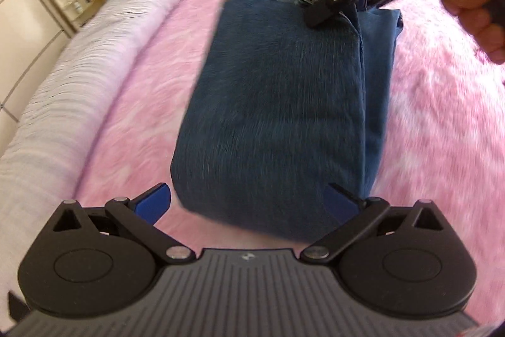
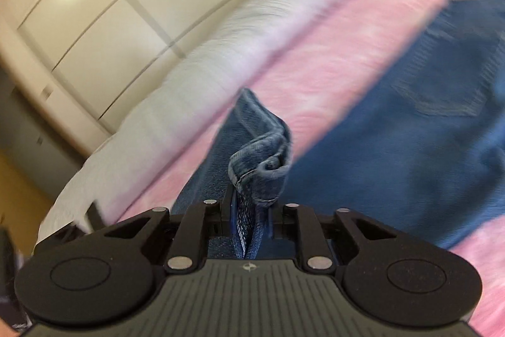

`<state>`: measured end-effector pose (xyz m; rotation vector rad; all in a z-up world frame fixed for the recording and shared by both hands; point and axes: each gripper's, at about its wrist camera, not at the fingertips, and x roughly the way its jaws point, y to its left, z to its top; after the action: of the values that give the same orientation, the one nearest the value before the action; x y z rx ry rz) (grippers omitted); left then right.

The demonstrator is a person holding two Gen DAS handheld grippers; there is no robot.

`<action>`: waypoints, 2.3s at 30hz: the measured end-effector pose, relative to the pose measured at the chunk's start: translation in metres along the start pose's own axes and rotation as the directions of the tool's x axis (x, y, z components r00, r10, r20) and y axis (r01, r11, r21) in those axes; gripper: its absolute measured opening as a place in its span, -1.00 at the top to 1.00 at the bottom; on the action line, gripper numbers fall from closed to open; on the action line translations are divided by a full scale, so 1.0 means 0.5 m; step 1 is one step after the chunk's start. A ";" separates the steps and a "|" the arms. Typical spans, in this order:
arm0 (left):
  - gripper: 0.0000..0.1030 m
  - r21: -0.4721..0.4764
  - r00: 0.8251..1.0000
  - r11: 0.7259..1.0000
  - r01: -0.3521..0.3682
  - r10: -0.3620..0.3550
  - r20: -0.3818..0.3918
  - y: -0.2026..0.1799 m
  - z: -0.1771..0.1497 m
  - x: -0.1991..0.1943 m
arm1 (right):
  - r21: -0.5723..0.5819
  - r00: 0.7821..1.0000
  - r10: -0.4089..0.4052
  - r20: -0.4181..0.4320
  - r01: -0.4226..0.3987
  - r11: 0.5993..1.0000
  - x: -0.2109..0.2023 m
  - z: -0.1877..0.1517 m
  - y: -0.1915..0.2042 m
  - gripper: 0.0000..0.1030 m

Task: Fold clothes

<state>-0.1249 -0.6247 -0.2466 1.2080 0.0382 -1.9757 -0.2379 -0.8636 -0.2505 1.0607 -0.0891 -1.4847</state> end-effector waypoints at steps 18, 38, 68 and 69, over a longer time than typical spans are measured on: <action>-1.00 -0.337 0.960 0.940 0.055 -0.143 -0.242 0.039 0.005 0.165 | 0.095 0.993 -0.071 -0.091 0.079 0.992 0.016 0.007 -0.168 -0.18; -0.98 -0.328 0.972 0.944 0.033 -0.107 -0.210 0.023 0.047 0.170 | -0.027 0.991 -0.103 -0.090 0.100 0.995 0.033 0.103 -0.156 0.61; -0.98 0.361 0.990 0.929 -0.082 0.117 -0.077 0.081 -0.151 0.028 | -0.908 0.945 -0.313 -0.091 0.050 0.416 0.214 -0.322 0.302 -0.15; -0.98 0.368 0.990 0.926 -0.081 0.117 -0.075 0.080 -0.159 0.022 | -0.927 0.936 -0.346 -0.071 0.066 0.368 0.227 -0.333 0.304 -0.16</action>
<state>-0.0434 -0.6261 -0.2836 1.5096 -0.3505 -1.8852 0.0017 -0.9099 -0.3149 0.2881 1.0277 -1.2712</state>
